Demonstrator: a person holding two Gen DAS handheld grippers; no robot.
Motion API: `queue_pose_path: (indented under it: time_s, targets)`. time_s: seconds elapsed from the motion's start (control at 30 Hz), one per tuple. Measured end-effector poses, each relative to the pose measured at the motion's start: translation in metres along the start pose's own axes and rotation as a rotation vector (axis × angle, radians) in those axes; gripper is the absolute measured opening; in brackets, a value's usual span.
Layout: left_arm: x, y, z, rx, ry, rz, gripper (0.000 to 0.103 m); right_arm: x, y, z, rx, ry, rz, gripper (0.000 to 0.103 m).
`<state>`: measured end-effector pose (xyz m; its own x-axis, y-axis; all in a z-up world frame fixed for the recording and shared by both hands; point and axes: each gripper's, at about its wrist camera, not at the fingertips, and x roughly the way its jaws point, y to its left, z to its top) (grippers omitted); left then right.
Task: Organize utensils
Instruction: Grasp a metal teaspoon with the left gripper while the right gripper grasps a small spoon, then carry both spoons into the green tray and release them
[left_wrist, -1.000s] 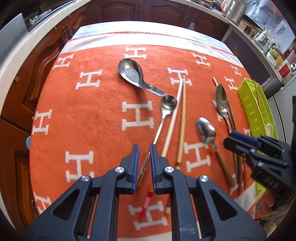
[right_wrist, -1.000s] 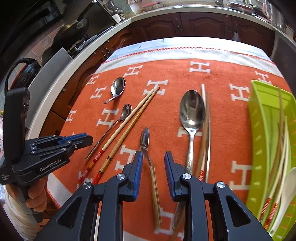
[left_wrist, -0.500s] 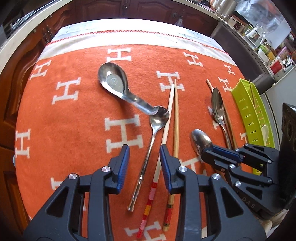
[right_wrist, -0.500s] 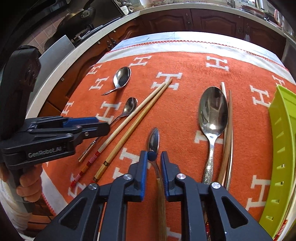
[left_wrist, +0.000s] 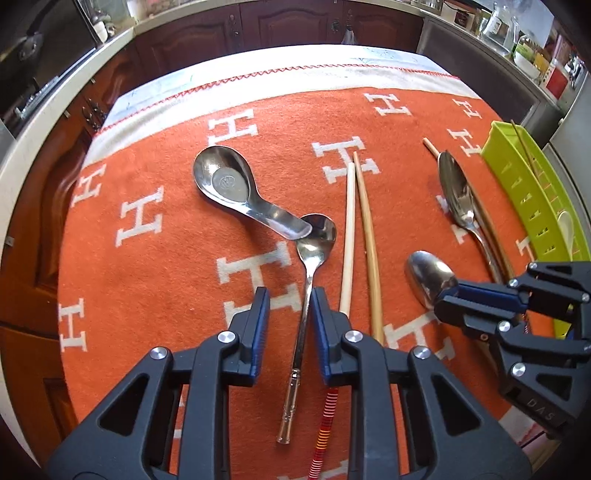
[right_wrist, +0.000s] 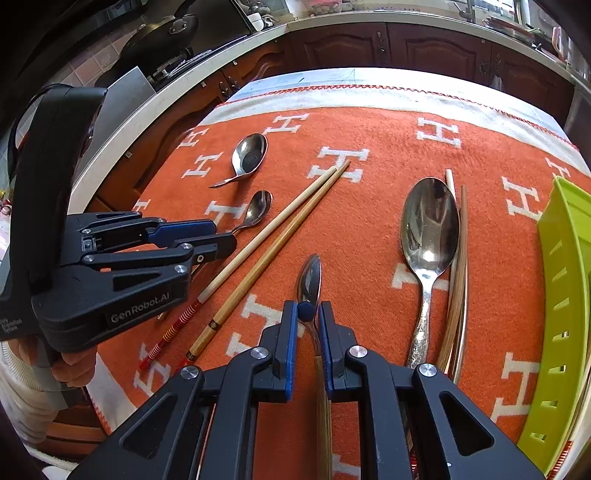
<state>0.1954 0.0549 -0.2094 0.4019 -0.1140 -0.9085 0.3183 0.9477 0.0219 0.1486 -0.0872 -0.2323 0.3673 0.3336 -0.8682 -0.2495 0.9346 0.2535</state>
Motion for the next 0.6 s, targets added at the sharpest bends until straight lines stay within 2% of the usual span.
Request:
queue_pose_path:
  time_s: [0.1,0.13,0.2,0.27,0.37,0.6]
  targets:
    - [-0.002,-0.006,-0.004,0.001,-0.026,0.034,0.019,0.0,-0.001,0.0,0.003,-0.002,0.007,0.011]
    - [-0.002,-0.007,-0.005,-0.002,-0.029,0.02,0.007,0.0,-0.001,0.0,0.003,-0.003,0.008,0.011]
    - [-0.004,-0.011,-0.006,0.001,-0.029,0.016,0.002,-0.001,-0.002,0.0,0.005,-0.005,0.012,0.009]
    - [-0.004,-0.013,-0.008,-0.003,-0.033,0.024,0.002,-0.003,-0.002,-0.001,0.004,-0.008,0.019,0.007]
    - [-0.008,-0.008,-0.01,-0.06,-0.017,-0.001,0.001,-0.007,0.0,-0.002,0.002,-0.015,0.027,0.002]
    - [-0.028,-0.002,-0.026,-0.139,-0.002,-0.06,0.001,-0.026,0.001,-0.009,0.01,-0.043,0.046,0.002]
